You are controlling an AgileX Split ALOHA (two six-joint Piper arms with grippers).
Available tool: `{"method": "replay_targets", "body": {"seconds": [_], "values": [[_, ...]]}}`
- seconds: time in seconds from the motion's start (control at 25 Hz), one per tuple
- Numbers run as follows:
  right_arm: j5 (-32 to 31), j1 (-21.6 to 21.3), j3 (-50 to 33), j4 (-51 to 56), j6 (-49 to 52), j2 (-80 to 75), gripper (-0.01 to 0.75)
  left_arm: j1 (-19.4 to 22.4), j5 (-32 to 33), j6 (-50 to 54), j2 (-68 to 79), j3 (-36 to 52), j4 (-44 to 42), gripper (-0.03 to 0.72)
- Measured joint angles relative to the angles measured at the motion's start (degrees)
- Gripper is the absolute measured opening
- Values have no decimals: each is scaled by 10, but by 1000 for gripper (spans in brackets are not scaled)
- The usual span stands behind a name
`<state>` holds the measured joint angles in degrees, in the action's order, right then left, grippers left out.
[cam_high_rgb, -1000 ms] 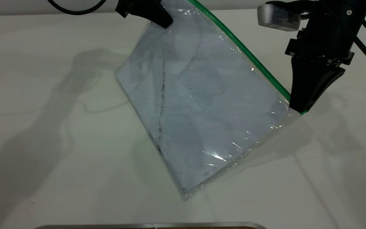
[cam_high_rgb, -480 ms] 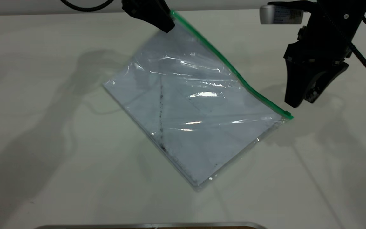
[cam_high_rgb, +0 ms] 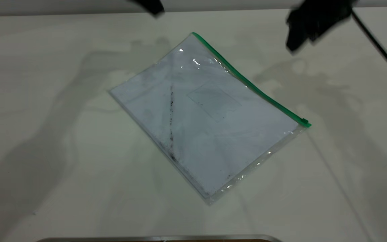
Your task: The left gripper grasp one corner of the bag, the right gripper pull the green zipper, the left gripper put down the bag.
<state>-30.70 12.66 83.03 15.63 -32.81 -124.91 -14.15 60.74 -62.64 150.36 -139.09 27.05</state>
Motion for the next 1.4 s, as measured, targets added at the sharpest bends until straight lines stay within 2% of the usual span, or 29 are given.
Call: {"method": "replay_targets", "body": {"seconds": [0.24,0.4,0.72,0.88,0.96,1.16,1.32,1.4], "values": [[-29,0,86,0,0,110,534,0,34,169,-106,-57,-91,615],[-57,0,100,0,2,228,534,0,61,248,-187,-68,-137,594],[-190,0,103,0,54,428,534,0,62,383,-309,-70,-175,584],[-265,0,100,0,76,504,534,0,62,468,-360,-70,-236,582],[-288,0,83,8,78,542,534,0,62,512,-388,-70,-271,582],[-337,0,-33,72,74,649,534,0,62,591,-476,-57,-260,582],[-334,0,-138,81,71,761,534,0,62,599,-569,35,-220,582],[-332,0,-186,81,71,825,534,0,62,602,-629,113,-203,582]]}}
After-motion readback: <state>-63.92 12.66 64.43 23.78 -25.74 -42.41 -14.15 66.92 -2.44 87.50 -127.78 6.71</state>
